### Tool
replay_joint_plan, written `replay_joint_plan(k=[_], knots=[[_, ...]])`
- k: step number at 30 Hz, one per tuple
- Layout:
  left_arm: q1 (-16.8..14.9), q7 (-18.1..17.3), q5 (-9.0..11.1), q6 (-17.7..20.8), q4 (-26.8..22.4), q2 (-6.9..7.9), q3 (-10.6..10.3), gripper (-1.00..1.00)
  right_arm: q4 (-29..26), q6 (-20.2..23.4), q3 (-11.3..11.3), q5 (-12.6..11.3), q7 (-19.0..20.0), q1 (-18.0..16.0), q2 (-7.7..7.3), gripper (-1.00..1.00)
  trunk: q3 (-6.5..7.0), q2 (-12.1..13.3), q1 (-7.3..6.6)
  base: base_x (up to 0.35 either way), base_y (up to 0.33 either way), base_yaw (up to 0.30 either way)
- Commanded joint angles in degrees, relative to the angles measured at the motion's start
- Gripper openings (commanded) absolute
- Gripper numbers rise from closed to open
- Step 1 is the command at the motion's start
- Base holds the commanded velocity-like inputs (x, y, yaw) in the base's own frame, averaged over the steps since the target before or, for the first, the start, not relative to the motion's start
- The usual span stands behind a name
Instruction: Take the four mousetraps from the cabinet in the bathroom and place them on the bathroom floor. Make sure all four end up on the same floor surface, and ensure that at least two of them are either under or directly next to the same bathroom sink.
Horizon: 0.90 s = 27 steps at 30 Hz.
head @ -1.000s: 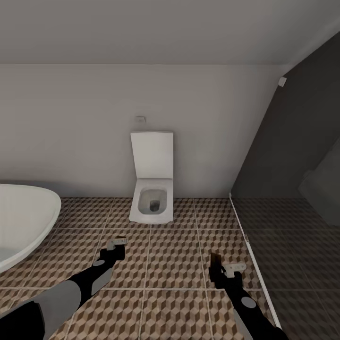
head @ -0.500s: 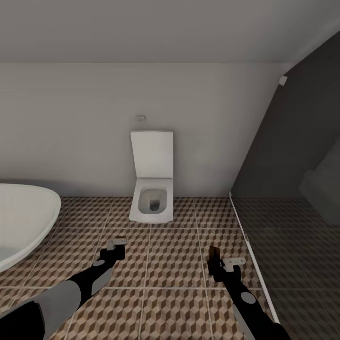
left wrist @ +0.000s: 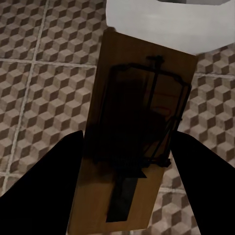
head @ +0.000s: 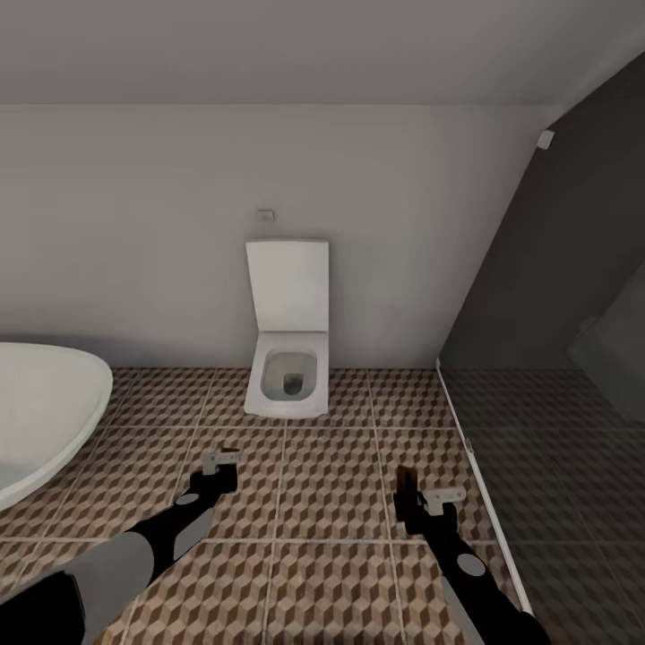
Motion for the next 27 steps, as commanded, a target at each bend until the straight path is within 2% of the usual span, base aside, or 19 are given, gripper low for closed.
replay_joint_plan(k=[1,27], knots=[[0.0,0.4,0.3,-0.1,-0.1,0.05,-0.5,-1.0,-0.1,0.1,0.3,-0.6,-0.6,0.0,-0.09,-1.0,-0.36,-0.5,0.24,0.0,0.0,0.0],[0.0,0.4,0.3,-0.2,-0.2,-0.25,-0.5,-1.0,-0.1,0.1,0.4,-0.6,-0.7,0.0,-0.04,-1.0,-7.32,-10.9,5.95,0.0,0.0,0.0]])
